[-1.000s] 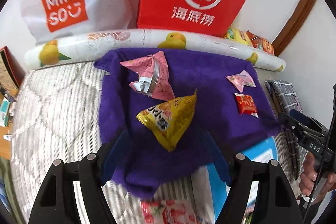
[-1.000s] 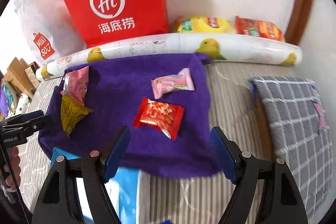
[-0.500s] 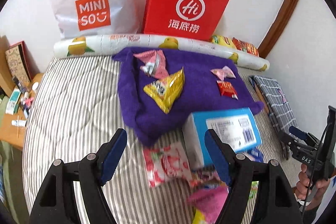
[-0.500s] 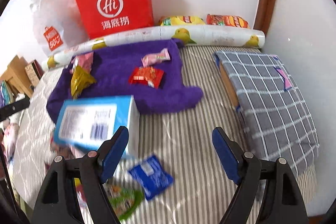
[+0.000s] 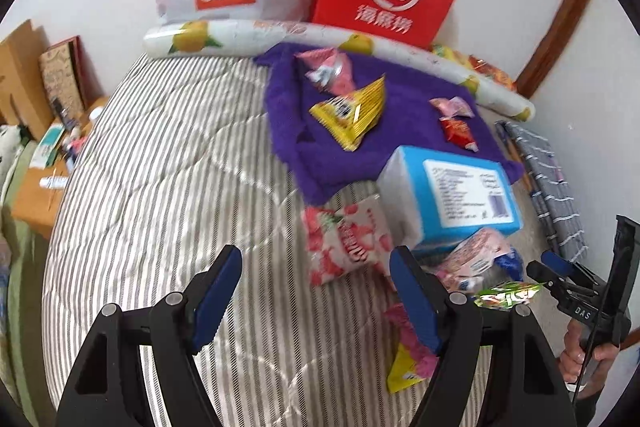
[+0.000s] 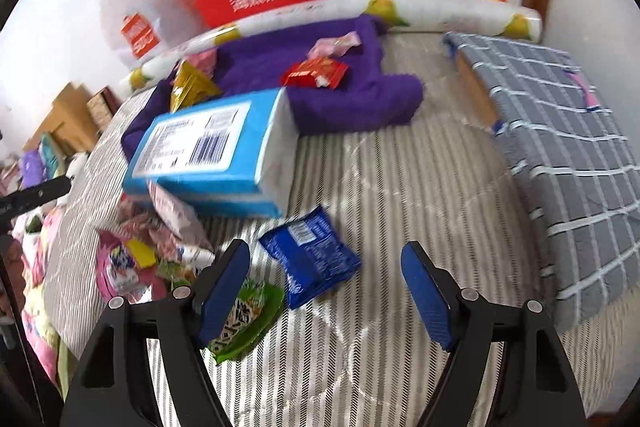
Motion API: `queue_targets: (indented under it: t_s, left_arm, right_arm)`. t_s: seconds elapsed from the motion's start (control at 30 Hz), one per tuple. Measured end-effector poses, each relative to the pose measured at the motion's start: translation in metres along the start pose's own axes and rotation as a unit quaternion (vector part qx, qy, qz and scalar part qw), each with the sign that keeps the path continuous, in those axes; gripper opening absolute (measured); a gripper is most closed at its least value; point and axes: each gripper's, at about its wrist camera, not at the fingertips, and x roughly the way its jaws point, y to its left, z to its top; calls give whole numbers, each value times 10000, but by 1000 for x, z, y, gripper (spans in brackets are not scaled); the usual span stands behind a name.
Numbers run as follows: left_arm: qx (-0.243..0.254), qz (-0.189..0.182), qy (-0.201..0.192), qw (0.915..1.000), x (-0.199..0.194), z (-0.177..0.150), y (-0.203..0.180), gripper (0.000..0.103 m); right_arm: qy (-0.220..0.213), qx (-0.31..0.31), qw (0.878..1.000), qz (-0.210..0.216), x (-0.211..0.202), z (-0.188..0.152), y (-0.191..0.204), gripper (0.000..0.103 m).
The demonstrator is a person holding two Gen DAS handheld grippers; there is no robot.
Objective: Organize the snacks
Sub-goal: 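Grasp the blue snack packet on the quilt with the right tool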
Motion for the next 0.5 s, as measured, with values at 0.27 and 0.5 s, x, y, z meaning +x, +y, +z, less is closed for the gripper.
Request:
queue_targets:
  t_s: [0.27, 0.5]
  left_arm:
    - [-75, 199, 111, 9997, 5, 2, 2, 75]
    - [64, 206, 159, 9996, 12, 5, -7, 75]
  right_arm:
    - [274, -348, 9989, 153, 28, -2, 3, 62]
    - [184, -462, 9987, -102, 29, -5, -1, 47]
